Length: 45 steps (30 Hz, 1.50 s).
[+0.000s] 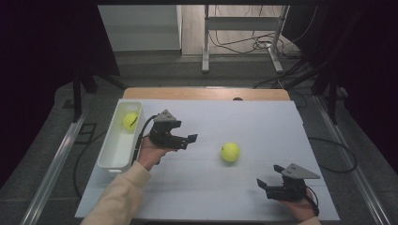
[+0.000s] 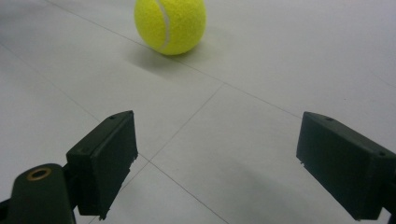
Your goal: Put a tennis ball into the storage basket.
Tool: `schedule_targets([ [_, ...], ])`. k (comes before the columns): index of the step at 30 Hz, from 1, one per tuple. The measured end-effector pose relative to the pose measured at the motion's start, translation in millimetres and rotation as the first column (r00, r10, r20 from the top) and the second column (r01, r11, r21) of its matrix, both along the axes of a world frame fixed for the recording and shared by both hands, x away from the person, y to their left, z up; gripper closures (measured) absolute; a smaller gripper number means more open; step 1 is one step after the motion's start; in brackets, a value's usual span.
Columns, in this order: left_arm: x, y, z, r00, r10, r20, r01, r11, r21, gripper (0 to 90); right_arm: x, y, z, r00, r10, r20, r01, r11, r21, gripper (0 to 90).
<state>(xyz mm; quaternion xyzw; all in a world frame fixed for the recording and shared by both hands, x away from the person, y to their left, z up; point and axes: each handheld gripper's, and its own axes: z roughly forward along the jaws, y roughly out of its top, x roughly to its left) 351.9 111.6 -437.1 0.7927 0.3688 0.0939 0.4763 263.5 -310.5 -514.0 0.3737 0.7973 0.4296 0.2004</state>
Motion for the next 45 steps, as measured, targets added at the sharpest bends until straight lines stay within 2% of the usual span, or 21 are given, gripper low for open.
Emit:
schedule_targets([
  [18, 3.4, -31.8, -9.8, 0.9978, -0.064, -0.018, 0.064, 0.9976, 0.025, 11.8, -0.6, 1.9, -0.2, 0.9999, 0.012, 0.001, -0.012, 1.000, -0.003, 12.9],
  [45, 6.8, -56.0, -18.8, 0.9933, -0.107, -0.041, 0.109, 0.9933, 0.038, 11.7, -0.1, 1.6, -1.0, 1.0000, 0.009, -0.001, -0.009, 1.000, -0.009, 12.9],
])
